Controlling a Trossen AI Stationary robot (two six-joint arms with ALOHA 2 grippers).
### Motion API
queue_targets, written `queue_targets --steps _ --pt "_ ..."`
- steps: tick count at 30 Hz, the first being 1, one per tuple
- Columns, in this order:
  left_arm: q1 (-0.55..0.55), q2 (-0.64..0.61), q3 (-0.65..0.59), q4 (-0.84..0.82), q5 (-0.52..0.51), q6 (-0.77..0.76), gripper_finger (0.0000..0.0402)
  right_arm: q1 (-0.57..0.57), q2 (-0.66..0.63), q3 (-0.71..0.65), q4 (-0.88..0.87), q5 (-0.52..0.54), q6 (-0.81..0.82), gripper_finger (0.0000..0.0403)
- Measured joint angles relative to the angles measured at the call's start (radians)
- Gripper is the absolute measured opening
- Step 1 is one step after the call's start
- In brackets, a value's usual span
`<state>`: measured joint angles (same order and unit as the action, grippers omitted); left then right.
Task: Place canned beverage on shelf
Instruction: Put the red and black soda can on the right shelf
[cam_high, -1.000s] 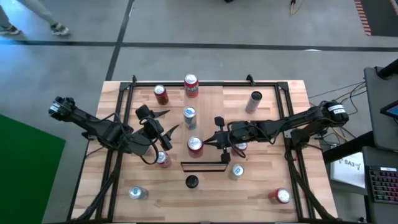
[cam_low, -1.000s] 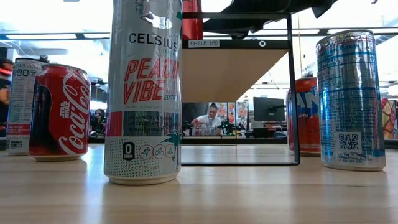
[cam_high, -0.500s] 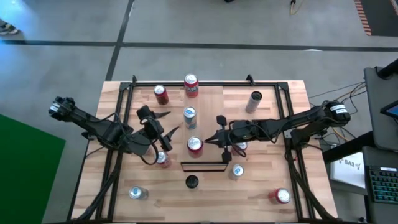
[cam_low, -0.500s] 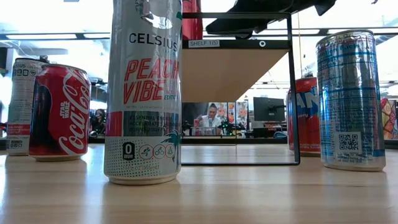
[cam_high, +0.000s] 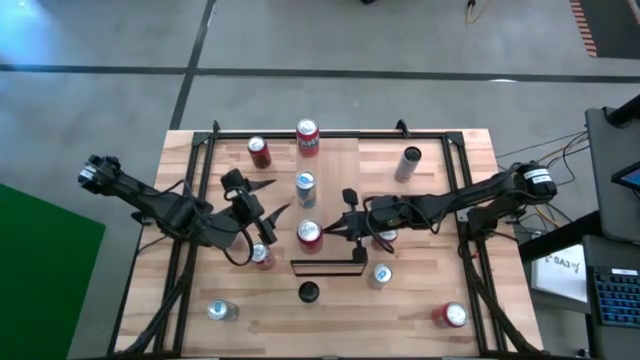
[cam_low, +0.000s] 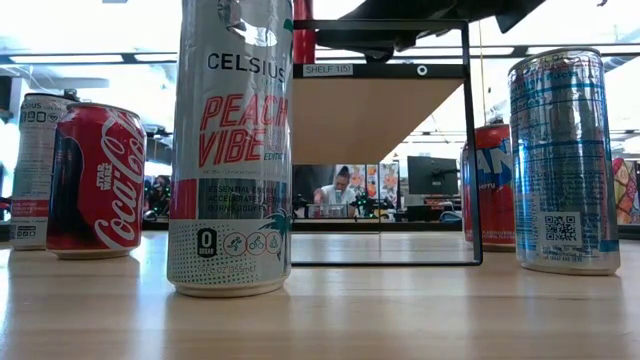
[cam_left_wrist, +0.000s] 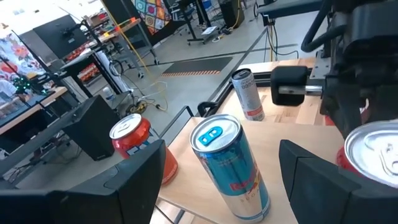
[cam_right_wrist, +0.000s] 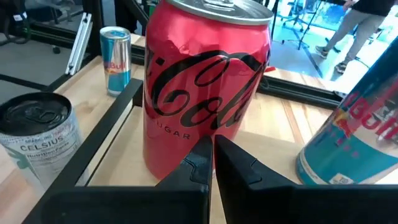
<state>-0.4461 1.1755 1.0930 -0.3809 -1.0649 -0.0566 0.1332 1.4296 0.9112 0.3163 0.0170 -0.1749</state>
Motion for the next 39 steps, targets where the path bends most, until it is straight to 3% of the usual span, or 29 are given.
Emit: queue_targets --steps 19,25,30,34,39 --pt "-0.007 -0.001 0.005 0.004 0.002 -0.007 0.0279 0.0 0.038 0.0 0.044 -0.018 -0.019 0.0009" --pt "-0.04 -0.001 0.005 0.002 0.132 -0.021 0.0279 0.0 -0.003 0.0 -0.001 -0.016 -0.023 0.0009" --pt "-0.102 -0.007 0.005 -0.033 0.171 -0.034 0.0273 0.0 -0.015 0.0 -0.009 -0.015 -0.019 0.0009" --pt "-0.154 -0.03 0.011 -0.079 0.215 -0.078 0.0232 0.0 -0.015 0.0 -0.013 -0.015 -0.008 0.0009" --pt "-0.166 -0.024 -0.017 -0.086 0.358 -0.118 0.0108 0.0 -0.015 0.0 0.002 -0.015 -0.009 0.0009"
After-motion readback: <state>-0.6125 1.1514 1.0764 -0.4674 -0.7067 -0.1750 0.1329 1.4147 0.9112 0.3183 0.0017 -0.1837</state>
